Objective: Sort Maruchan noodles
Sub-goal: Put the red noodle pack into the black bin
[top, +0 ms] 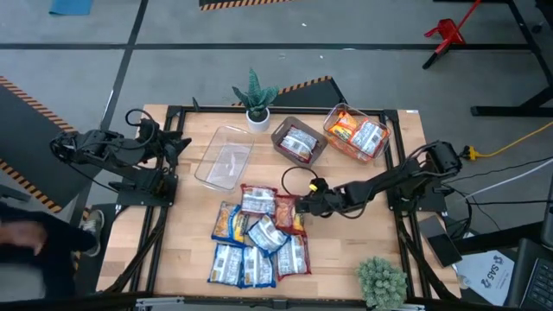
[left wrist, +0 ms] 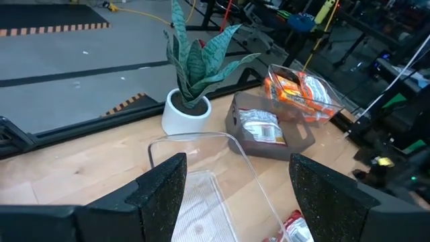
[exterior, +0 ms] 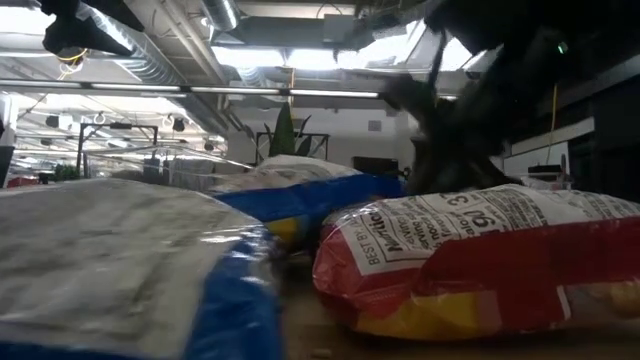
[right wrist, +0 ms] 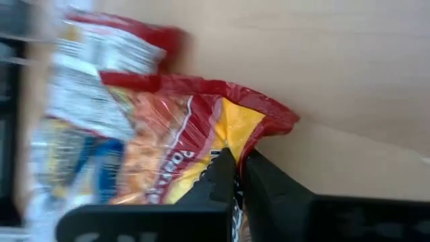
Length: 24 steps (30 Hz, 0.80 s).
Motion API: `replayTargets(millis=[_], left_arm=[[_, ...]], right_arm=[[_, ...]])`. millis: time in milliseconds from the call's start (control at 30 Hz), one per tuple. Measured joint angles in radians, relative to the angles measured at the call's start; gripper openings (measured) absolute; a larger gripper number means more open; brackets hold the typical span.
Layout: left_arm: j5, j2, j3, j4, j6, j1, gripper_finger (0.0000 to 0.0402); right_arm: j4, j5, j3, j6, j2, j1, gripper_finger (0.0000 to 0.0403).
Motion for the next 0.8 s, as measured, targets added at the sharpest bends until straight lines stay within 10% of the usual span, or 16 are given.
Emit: replayTargets(millis=[500,800], left_arm=[[0.0,0.0,0.0,-0.006,0.003,0.0,0.0258],[0.01,0.0,0.0,-0.022,0.083,0.0,0.0258]], right_arm=[[-0.424,0.144,0.264,-0.178,-0.175,-0.166,0.0001],[-0.632,-0.167,0.522,-0.76,-0.175,-0.57,0.0]])
